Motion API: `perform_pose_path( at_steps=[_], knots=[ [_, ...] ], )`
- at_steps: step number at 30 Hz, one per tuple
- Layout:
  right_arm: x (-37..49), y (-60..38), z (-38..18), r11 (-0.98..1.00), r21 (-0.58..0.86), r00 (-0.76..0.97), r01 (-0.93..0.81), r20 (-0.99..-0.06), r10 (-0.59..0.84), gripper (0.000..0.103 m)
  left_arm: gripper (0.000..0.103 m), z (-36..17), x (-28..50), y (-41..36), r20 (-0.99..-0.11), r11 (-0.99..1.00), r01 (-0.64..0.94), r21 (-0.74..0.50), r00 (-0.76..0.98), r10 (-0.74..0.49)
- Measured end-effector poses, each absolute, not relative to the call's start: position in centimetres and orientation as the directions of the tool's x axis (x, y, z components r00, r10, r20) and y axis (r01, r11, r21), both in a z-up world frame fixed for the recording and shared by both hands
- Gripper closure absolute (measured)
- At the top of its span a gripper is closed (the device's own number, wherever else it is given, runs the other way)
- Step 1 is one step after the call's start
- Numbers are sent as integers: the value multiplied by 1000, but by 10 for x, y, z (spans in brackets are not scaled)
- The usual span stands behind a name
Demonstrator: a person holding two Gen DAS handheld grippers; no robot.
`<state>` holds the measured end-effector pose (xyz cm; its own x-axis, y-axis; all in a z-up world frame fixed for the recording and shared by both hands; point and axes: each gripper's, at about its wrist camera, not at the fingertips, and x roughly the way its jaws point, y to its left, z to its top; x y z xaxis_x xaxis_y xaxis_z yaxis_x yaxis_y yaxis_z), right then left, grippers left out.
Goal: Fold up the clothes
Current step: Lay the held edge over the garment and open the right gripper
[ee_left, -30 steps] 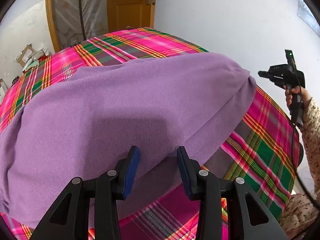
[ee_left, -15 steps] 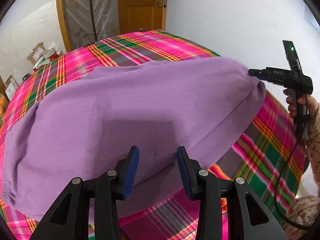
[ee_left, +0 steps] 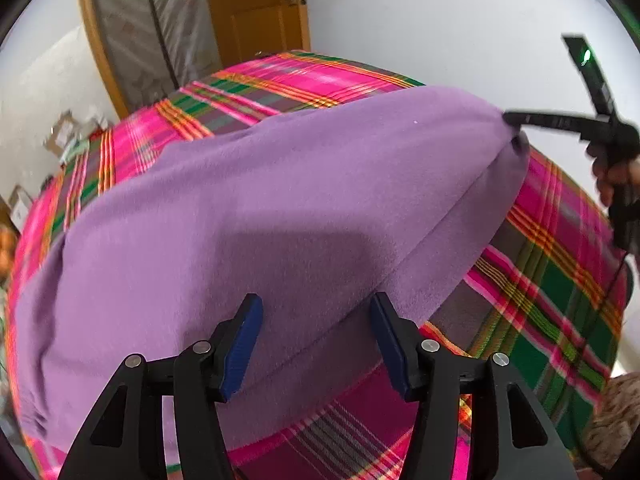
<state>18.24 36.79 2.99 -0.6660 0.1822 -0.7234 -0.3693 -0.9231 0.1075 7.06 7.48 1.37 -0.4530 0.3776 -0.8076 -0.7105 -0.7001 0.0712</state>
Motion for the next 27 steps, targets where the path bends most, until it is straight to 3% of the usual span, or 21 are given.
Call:
perform_pose_path(
  at_steps=[3, 6, 11, 15, 18, 20, 21, 22, 24, 27],
  knots=[
    [193, 372, 41, -915, 136, -679, -380, -712, 176, 102, 90, 16, 75, 74, -794, -672, -738, 65, -446, 413],
    [202, 370, 48, -915, 149, -685, -375, -709, 166, 102, 98, 23, 80, 65, -771, -672, -737, 64, -464, 436],
    [210, 367, 37, -920, 136, -648, -367, -748, 148, 102, 99, 44, 92, 40, -730, -654, -755, -34, -428, 532],
    [211, 366, 15, -926, 55, -553, -373, -815, 174, 102, 99, 40, 89, 32, -744, -674, -738, -38, -429, 512],
    [213, 370, 18, -918, 24, -546, -396, -810, 215, 102, 97, 37, 82, 30, -743, -692, -721, -37, -443, 502],
    [212, 374, 34, -921, 73, -614, -383, -765, 195, 101, 93, 35, 78, 33, -751, -700, -713, -37, -442, 490],
    [210, 376, 41, -925, 99, -647, -366, -741, 177, 101, 85, 35, 78, 35, -752, -701, -713, -31, -445, 486],
    [204, 375, 47, -933, 117, -673, -340, -723, 155, 99, 77, 33, 77, 38, -756, -699, -715, -25, -444, 481],
    [188, 368, 52, -950, 126, -697, -285, -707, 115, 91, 70, 29, 77, 46, -766, -687, -726, -11, -436, 472],
    [172, 346, 49, -979, 144, -713, -147, -701, 3, 80, 70, 24, 80, 53, -772, -676, -737, -7, -426, 471]
  ],
)
